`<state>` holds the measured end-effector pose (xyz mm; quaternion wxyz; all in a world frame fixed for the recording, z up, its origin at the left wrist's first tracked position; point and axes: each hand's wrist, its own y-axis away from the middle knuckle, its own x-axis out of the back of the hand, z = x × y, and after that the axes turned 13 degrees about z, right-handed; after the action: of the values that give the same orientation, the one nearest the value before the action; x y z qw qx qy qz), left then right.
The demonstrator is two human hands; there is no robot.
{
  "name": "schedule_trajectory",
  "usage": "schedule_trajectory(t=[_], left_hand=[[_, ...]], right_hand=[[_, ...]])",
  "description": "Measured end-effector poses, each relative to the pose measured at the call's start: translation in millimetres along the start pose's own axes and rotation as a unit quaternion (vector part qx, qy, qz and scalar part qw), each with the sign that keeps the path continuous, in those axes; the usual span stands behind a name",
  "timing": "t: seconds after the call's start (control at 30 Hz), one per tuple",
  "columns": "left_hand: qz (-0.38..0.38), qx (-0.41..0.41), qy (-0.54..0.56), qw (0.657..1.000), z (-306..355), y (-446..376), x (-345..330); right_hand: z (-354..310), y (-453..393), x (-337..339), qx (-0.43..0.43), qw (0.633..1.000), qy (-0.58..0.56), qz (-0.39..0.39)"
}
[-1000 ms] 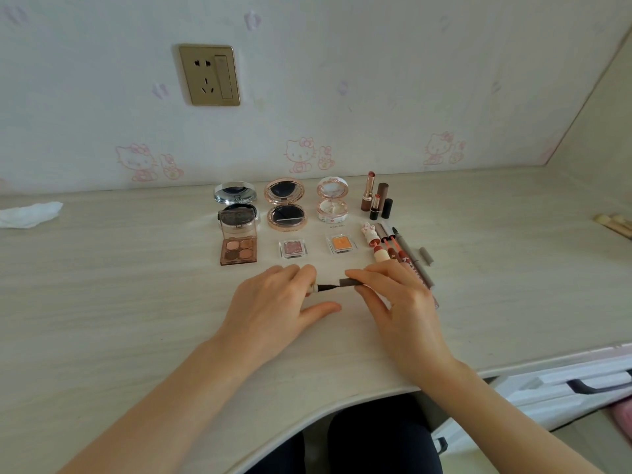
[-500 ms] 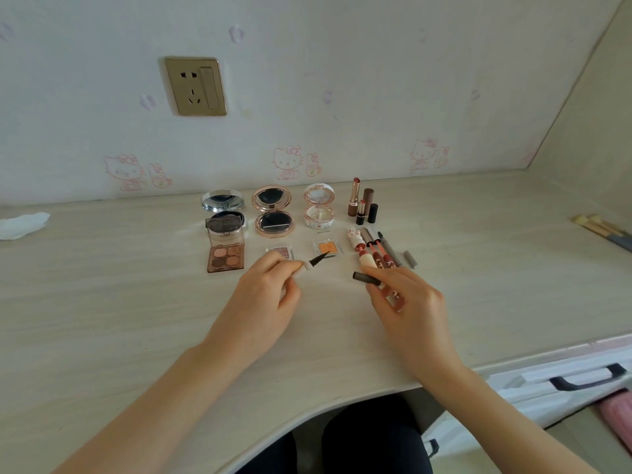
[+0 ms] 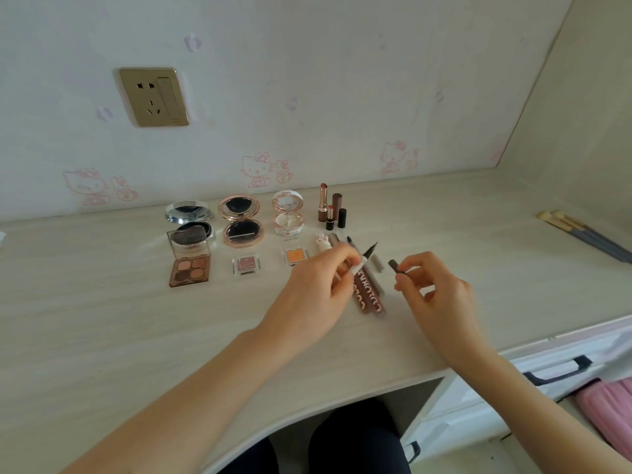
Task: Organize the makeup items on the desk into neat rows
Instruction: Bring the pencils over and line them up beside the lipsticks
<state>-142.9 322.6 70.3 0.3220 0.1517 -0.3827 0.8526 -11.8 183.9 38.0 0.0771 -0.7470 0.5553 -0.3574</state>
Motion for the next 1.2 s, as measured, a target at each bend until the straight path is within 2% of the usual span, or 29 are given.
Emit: schedule_trajectory(t=[0.23, 0.5, 0.63, 0.7, 0.87, 1.07, 1.2], left_hand=[[-0.042, -0.029, -0.01, 0.999, 9, -14, -39], [-0.034, -0.04, -0.024, 0.998, 26, -34, -74], [-0.054, -0.065, -0.138, 0.987, 28, -39, -86], [-0.074, -0.08, -0.175, 0.978, 25, -39, -92], [-0.117, -0.116, -0.235, 0.958, 19, -37, -103], [-0.12, -0.136, -0.287, 0.941, 12, -36, -107], [-0.112, -0.157, -0.284, 0.939, 11, -34, -107]], right_hand=[[32, -17, 23, 0.0, 0.999, 0.042, 0.027], [56, -35, 33, 0.012, 0.996, 0.091, 0.011], [60, -39, 32, 0.019, 0.993, 0.118, -0.008], [62, -38, 31, 0.048, 0.989, 0.138, -0.009], [67, -34, 29, 0.218, 0.951, 0.218, 0.035], [75, -34, 29, 0.275, 0.929, 0.235, 0.078], [71, -31, 30, 0.29, 0.924, 0.241, 0.06]])
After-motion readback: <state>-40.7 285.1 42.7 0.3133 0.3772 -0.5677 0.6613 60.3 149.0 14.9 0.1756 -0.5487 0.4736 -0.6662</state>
